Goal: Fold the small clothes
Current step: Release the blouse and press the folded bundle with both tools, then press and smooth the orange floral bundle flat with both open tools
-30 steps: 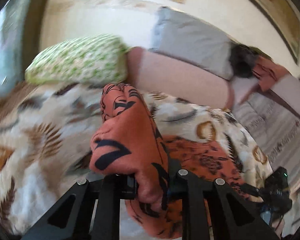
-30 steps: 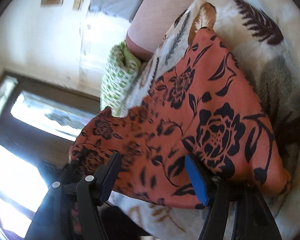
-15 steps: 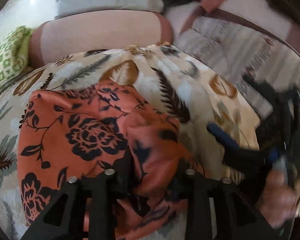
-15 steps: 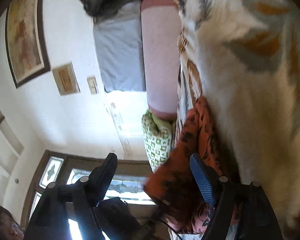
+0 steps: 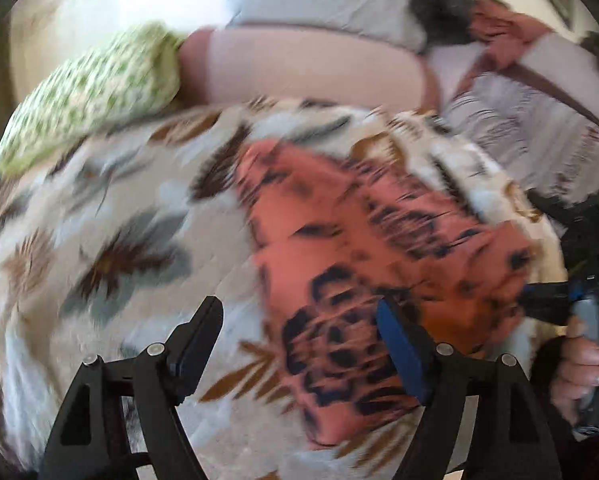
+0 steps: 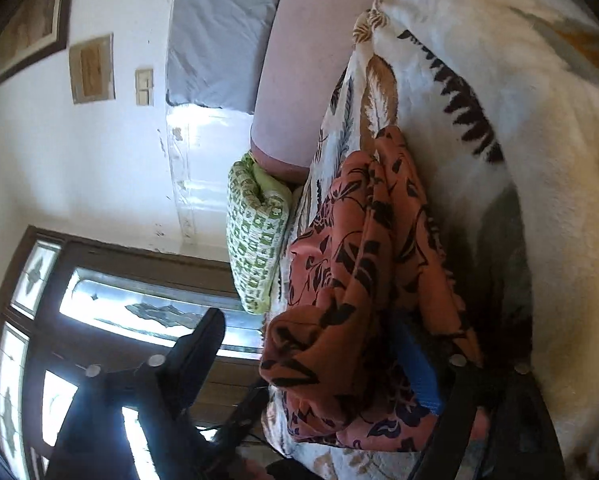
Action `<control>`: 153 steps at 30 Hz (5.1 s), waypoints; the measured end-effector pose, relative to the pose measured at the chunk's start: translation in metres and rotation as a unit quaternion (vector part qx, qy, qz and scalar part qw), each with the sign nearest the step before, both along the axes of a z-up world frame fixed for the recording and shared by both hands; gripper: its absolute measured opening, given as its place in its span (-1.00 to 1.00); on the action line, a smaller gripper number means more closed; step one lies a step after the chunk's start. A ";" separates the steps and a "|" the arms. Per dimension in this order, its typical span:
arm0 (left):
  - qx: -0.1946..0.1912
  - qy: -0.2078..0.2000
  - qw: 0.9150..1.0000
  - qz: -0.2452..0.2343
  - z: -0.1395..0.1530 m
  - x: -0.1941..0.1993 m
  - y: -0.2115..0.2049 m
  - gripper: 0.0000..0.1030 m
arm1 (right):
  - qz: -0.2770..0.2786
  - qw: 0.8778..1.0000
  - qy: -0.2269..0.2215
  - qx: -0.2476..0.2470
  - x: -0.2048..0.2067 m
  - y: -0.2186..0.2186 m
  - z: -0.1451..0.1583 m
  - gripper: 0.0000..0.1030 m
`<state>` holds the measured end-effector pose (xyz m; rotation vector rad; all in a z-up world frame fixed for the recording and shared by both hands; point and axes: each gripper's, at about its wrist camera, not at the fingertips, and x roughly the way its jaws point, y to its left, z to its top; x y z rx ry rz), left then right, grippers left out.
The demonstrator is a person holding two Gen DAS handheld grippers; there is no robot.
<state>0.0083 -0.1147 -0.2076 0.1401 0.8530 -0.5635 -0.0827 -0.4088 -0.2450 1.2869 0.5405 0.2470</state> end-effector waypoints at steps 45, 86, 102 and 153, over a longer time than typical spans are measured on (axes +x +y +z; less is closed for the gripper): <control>-0.013 0.084 0.996 -0.030 -0.036 -0.008 -0.004 0.55 | 0.049 0.971 0.119 -0.201 0.091 0.017 0.004 -0.50; 0.102 0.001 0.994 -0.046 -0.023 -0.024 -0.030 0.66 | 0.035 0.963 0.139 -0.230 0.003 0.036 0.017 -0.13; 0.086 0.019 0.995 -0.046 -0.010 -0.020 -0.031 0.72 | 0.050 0.962 0.126 -0.237 0.001 0.037 0.021 -0.14; 0.129 0.002 0.992 -0.013 -0.021 0.003 -0.044 0.77 | 0.042 0.973 0.138 -0.182 0.049 0.015 0.011 0.42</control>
